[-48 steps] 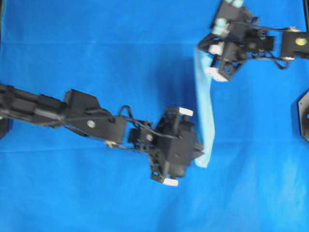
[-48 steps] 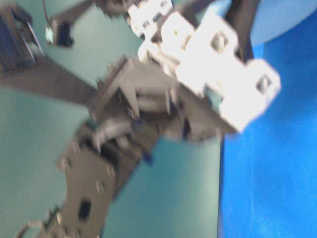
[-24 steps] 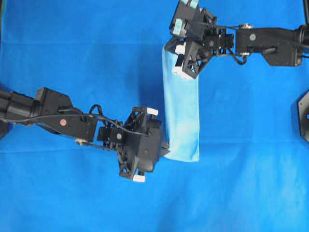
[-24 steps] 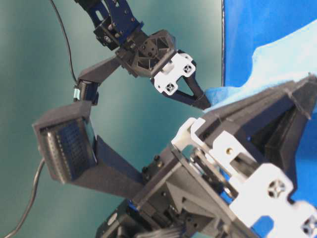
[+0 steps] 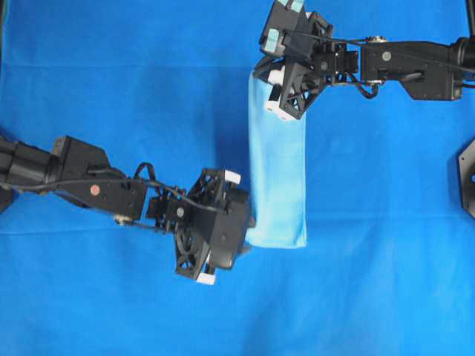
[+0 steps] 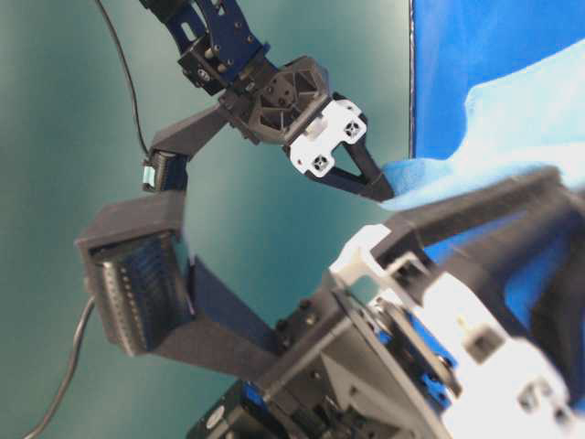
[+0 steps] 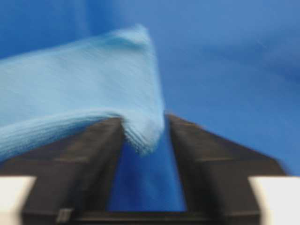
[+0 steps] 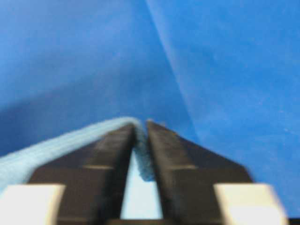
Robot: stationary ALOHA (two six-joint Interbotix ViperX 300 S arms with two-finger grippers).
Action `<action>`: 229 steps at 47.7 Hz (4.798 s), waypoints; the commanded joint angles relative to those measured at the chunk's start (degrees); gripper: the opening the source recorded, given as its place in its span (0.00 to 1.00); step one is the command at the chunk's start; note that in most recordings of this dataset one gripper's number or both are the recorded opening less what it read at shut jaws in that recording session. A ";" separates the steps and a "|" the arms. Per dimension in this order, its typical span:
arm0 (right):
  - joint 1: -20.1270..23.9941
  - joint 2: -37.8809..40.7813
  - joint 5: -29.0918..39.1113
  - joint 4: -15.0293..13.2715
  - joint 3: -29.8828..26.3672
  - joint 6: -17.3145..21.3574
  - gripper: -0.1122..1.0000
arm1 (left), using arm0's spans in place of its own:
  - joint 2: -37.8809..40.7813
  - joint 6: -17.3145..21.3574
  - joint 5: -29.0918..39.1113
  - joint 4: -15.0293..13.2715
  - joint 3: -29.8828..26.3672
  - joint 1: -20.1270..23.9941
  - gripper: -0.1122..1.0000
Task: Fold the light blue towel.
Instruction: 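Lower the strip onto the table and open both grippers, withdrawing outward, then move both grippers to the strip's far corners and grasp them, then fold the far half toward the near edge with both grippers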
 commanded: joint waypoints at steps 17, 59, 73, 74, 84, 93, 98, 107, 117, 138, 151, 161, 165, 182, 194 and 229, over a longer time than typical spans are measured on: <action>-0.35 -3.52 4.04 -0.26 -0.44 0.35 0.63 | -11.69 0.35 14.77 0.00 2.29 0.26 0.79; 8.70 -39.02 -10.99 1.41 27.77 7.82 0.63 | -40.43 -1.05 -19.95 -0.26 32.34 5.71 0.77; 8.70 -39.02 -13.62 1.49 28.74 8.00 0.63 | -40.43 -2.72 -22.15 -0.35 33.84 7.38 0.77; 8.70 -38.94 -13.54 1.49 28.74 8.00 0.63 | -40.43 -2.72 -22.15 -0.35 33.84 7.47 0.77; 6.50 -38.32 -12.39 1.49 27.69 8.00 0.63 | -39.37 -2.81 -22.50 -0.44 32.87 9.49 0.77; 0.79 -33.13 -7.73 1.14 24.70 7.47 0.63 | -33.84 -2.99 -22.50 -0.35 29.44 16.79 0.77; -1.14 -28.48 -5.89 0.44 22.50 7.29 0.63 | -29.53 -2.99 -22.50 -0.35 26.28 19.60 0.77; -2.55 -18.90 -0.88 -2.37 17.05 7.21 0.63 | -18.63 -2.99 -22.06 -0.35 20.39 24.70 0.77; -4.39 -8.79 0.88 -4.92 12.48 7.21 0.63 | -6.94 -2.99 -22.06 -0.35 14.15 28.56 0.77; -7.38 3.25 -6.15 -5.54 9.23 7.21 0.63 | 5.71 -2.99 -22.24 -0.44 8.44 33.66 0.77; -7.73 5.54 -6.77 -5.89 8.44 7.21 0.61 | 6.24 -2.99 -22.06 -0.35 8.44 33.75 0.74; -6.86 4.92 -6.06 -5.89 10.02 7.29 0.21 | 6.33 -1.85 -21.53 -0.35 8.44 33.75 0.26; -6.77 4.75 -5.98 -5.80 10.28 7.65 0.14 | 6.24 -1.76 -20.92 -0.35 8.35 33.75 0.12; -6.94 1.32 -0.53 -5.54 9.93 8.00 0.14 | 4.22 0.00 -19.51 -0.35 6.42 34.10 0.12; -8.17 -3.87 2.20 -5.89 9.67 7.47 0.14 | 1.49 3.08 -16.26 -0.35 4.31 35.42 0.12; 8.26 -14.15 12.83 2.64 12.74 8.26 0.14 | -11.16 1.05 -1.76 -0.26 9.14 21.53 0.12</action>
